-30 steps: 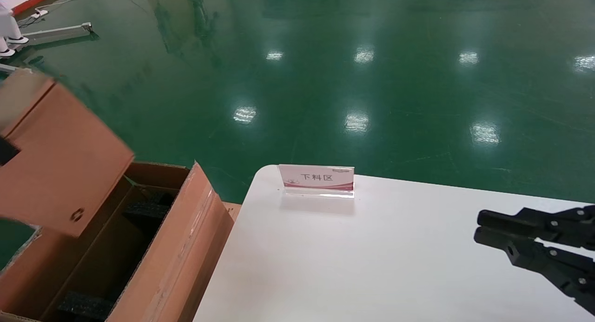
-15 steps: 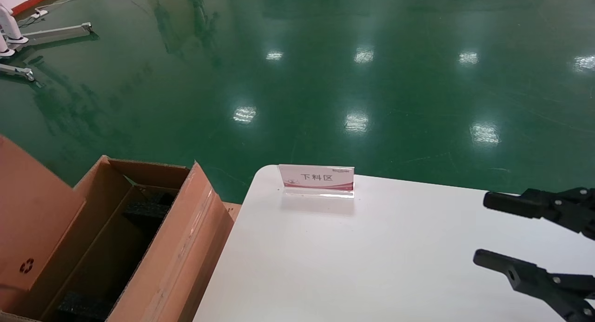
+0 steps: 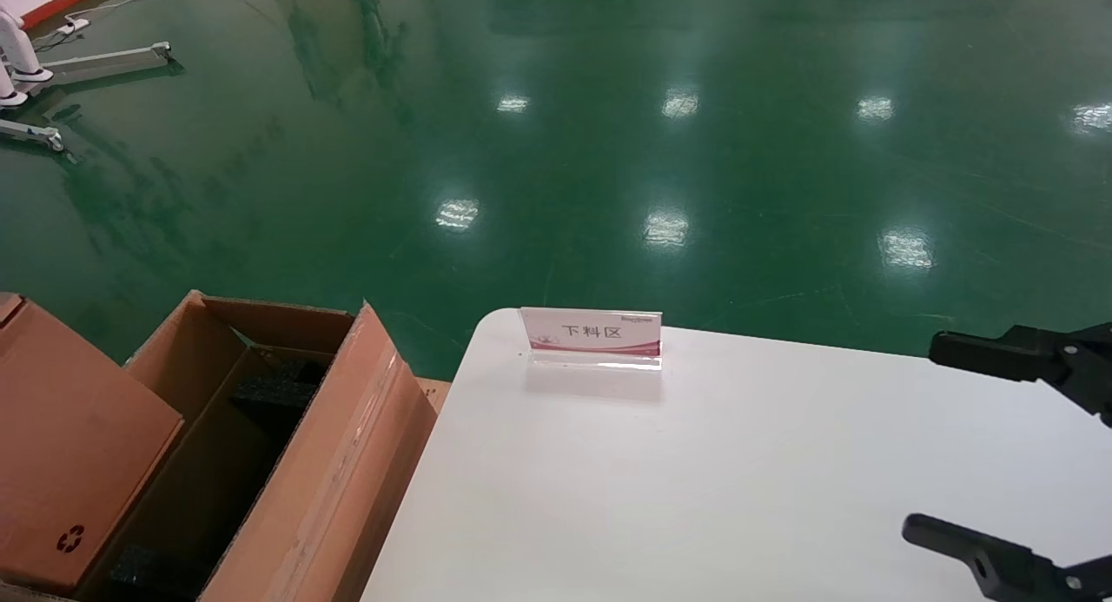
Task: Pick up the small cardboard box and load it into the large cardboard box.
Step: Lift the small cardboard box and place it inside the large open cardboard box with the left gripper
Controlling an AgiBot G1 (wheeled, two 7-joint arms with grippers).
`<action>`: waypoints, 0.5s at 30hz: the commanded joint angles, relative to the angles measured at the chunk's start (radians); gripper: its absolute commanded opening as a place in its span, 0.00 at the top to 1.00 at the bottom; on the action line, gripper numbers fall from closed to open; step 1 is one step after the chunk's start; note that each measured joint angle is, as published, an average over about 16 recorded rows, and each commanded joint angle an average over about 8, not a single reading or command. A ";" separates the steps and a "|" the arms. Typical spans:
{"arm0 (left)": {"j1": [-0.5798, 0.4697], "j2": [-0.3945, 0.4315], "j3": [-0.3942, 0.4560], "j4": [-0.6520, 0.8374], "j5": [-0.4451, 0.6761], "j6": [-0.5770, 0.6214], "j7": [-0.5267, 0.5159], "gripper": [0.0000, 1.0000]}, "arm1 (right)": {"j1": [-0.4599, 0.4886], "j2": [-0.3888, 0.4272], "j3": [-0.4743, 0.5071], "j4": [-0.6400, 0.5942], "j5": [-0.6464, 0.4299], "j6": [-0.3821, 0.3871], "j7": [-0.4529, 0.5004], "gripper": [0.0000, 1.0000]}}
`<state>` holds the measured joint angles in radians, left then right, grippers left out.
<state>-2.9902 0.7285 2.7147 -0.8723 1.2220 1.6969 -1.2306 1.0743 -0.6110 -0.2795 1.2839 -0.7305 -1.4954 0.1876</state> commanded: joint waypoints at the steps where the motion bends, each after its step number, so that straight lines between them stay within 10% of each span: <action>1: 0.014 -0.004 -0.002 0.020 -0.002 -0.011 0.027 1.00 | 0.000 0.000 0.000 0.000 0.000 0.000 0.000 0.00; 15: 0.133 -0.008 -0.029 0.112 -0.009 -0.106 0.106 1.00 | 0.000 0.000 0.000 0.000 0.000 0.000 0.000 0.00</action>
<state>-2.8565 0.7193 2.6851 -0.7605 1.2098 1.5950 -1.1292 1.0743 -0.6110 -0.2795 1.2839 -0.7305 -1.4954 0.1876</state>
